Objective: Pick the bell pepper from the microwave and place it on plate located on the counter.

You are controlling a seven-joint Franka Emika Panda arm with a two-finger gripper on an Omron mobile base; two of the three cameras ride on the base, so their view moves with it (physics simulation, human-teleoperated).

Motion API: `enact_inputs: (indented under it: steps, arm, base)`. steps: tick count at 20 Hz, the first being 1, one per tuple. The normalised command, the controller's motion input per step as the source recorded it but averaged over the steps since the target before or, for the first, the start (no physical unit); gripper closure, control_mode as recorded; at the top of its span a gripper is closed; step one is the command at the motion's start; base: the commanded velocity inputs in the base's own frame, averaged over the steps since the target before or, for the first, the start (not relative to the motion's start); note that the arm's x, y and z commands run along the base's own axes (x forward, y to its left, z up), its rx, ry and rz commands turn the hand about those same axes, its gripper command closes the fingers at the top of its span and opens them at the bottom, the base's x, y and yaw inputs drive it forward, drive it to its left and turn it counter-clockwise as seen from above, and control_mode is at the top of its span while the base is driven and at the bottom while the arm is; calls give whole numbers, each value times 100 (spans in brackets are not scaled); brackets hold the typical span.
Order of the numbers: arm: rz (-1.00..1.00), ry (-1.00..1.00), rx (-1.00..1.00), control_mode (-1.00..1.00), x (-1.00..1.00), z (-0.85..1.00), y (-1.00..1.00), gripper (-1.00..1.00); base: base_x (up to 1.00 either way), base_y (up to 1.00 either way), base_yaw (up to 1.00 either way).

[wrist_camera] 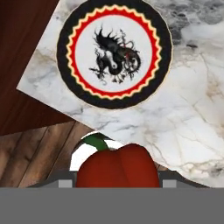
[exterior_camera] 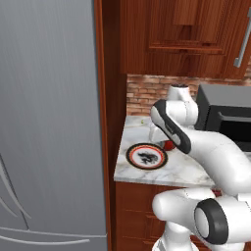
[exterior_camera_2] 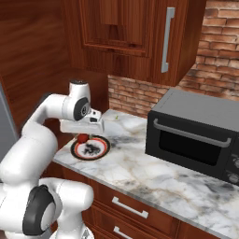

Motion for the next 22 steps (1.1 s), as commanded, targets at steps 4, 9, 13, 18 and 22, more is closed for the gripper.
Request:
enact_inputs:
  steps: [4,9,13,18,22]
  arm:
    - [11,10,0,-100,82,-99,12,100]
    - [10,1,0,-100,71,-78,0,100]
    - [5,0,0,-100,74,-40,0,100]
    - [0,-4,0,-100,41,-11,0,100]
    - [0,-5,0,-100,9,-24,0,100]
  base:
    - [0,0,0]
    - [0,0,0]
    - [0,0,0]
    - [0,0,0]
    - [0,0,0]
